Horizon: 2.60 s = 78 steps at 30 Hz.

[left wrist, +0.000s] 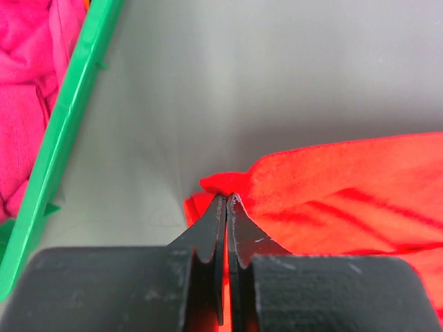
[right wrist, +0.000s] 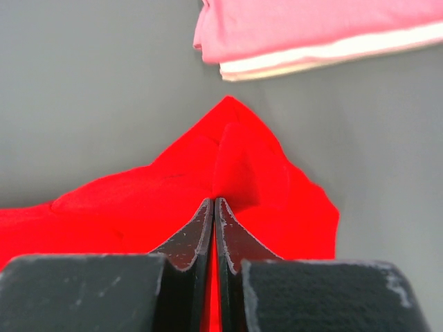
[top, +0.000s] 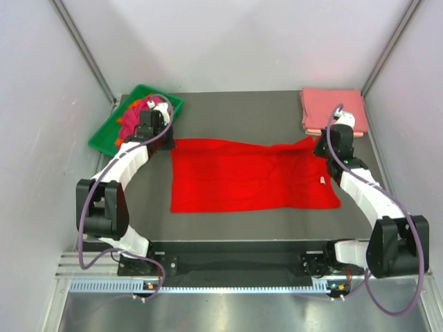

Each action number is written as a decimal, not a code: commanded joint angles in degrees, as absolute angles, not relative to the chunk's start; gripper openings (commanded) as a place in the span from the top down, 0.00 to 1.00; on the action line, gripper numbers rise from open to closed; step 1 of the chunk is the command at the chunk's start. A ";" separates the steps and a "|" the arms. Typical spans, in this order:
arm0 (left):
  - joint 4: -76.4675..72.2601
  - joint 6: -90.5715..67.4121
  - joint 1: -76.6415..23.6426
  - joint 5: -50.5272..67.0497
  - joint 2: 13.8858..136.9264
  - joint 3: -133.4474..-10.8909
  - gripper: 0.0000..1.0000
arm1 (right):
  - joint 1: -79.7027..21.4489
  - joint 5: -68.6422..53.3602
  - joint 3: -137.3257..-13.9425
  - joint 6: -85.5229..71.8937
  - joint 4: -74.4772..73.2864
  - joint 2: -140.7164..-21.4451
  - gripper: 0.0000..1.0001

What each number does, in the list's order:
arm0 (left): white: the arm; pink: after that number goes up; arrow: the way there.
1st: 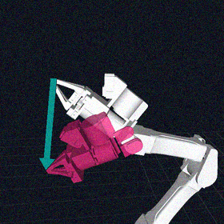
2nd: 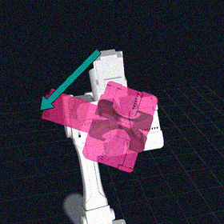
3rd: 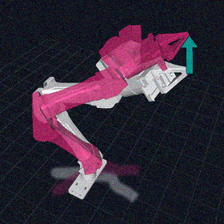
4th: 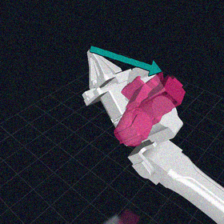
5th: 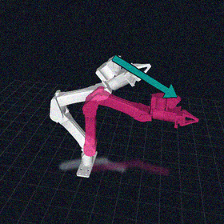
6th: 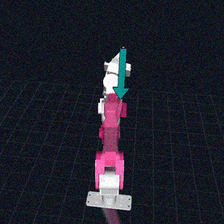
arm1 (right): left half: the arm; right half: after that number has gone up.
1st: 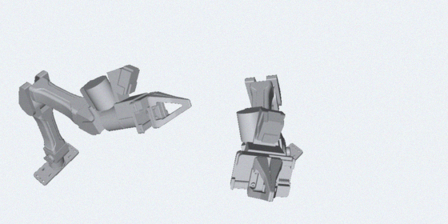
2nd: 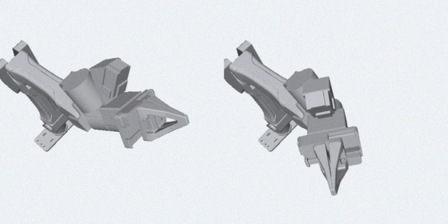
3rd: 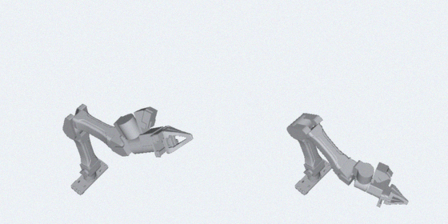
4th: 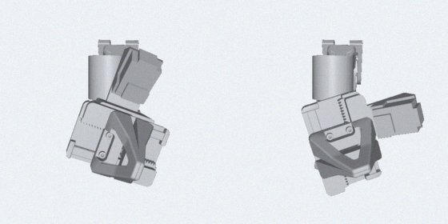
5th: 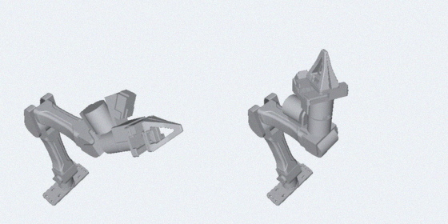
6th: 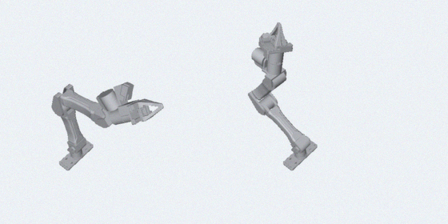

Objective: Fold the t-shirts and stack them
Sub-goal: Fold the tshirt

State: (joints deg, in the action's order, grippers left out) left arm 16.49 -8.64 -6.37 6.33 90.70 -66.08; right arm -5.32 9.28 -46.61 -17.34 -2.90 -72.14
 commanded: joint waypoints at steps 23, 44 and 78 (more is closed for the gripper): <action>26.54 -19.33 -7.47 -11.78 83.06 -59.32 0.68 | -5.01 -3.07 -24.52 -24.00 -2.72 -51.07 1.00; 23.02 -26.02 -8.61 8.17 98.24 -70.39 0.82 | -5.36 -6.33 -23.03 -23.29 -1.85 -53.61 1.00; 25.14 -25.40 -9.84 4.92 94.04 -68.46 0.85 | -5.45 -1.67 -25.31 -25.75 -5.45 -55.37 1.00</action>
State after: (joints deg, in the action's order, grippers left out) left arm 26.55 -24.21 -9.61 3.64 93.95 -65.04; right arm -5.39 -0.89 -23.38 -25.34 -6.79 -55.90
